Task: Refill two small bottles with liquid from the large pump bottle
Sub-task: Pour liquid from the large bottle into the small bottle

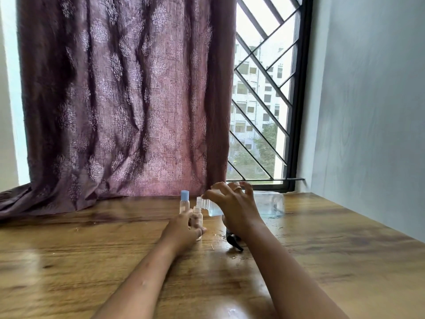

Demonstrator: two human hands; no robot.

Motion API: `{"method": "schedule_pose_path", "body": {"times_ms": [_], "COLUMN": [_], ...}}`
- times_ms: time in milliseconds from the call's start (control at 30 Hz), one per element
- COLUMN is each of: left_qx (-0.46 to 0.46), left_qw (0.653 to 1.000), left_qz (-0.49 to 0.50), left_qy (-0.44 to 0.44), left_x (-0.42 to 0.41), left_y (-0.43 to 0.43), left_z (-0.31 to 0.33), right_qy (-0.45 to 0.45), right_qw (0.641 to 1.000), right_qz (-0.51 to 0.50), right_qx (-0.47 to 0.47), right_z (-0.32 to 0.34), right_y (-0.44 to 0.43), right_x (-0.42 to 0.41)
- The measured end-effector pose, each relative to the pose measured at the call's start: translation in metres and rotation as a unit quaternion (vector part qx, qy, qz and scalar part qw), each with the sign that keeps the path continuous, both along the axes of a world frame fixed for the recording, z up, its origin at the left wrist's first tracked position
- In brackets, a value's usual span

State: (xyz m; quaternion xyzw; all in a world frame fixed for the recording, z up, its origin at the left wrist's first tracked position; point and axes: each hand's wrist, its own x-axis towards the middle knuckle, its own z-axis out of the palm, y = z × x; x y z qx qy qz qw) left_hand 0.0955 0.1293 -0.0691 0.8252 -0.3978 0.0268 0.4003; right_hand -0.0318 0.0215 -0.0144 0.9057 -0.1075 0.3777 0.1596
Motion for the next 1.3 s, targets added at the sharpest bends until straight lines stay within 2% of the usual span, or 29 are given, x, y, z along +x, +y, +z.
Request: {"method": "schedule_pose_path", "body": {"times_ms": [1300], "left_qx": [-0.006], "left_qw": [1.0], "left_qz": [-0.002], "left_qy": [0.0], "left_x": [-0.0063], "left_y": [0.0016], "left_z": [0.0035], "right_qy": [0.001], "right_qw": [1.0], "right_qz": [-0.002], "right_qx": [0.01], "right_z": [0.0018], "right_y": [0.0018], "right_x": [-0.0004]}}
